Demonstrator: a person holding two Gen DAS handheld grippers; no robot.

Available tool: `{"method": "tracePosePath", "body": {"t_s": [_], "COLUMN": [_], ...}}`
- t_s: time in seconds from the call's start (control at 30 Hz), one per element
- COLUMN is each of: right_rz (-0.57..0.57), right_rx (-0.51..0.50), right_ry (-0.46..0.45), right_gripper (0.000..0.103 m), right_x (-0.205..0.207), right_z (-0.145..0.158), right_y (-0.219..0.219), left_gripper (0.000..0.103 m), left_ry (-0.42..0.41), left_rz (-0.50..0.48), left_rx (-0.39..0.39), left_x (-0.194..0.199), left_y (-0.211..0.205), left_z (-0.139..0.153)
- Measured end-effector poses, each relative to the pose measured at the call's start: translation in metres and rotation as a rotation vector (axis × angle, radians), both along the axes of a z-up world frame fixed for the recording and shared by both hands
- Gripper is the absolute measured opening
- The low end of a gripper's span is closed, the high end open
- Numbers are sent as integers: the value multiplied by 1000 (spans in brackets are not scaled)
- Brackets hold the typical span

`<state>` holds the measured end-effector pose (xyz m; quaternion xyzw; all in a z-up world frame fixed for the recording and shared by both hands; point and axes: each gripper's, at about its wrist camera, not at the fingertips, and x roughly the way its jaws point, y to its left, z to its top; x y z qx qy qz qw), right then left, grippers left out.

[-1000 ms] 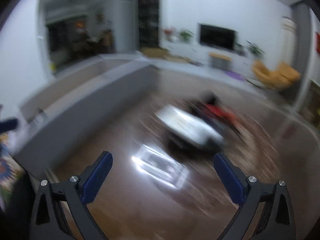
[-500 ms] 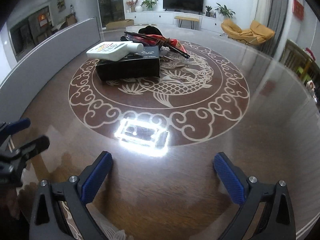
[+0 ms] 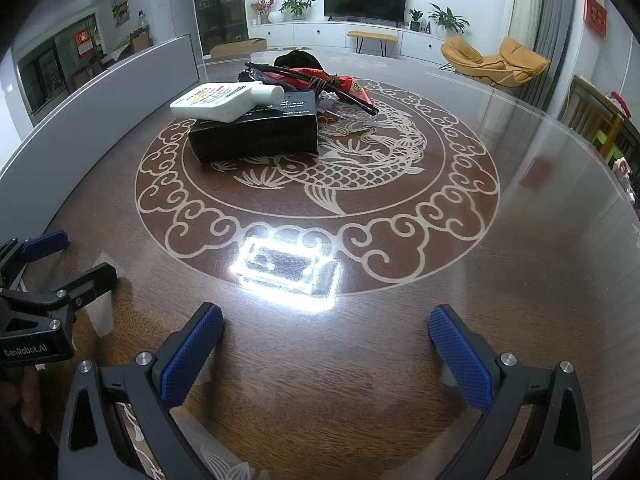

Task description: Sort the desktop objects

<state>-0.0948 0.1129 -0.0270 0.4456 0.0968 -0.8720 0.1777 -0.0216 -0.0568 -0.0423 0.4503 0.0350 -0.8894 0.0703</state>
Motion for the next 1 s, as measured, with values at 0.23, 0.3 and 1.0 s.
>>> {"method": "tracePosePath", "body": {"t_s": [0.23,0.3,1.0], "right_rz": [0,0,-1], "right_rx": [0,0,1], "right_ry": [0,0,1], "right_gripper": [103,103,103], "right_x": [0,0,0], "right_z": [0,1,0], "right_y": [0,0,0], "left_gripper": [103,103,103], "left_ry": [0,0,1], "left_rz": [0,0,10], "left_rx": [0,0,-3], "left_x": [0,1,-3], "left_y": [0,0,3], "left_z": [0,0,1]}}
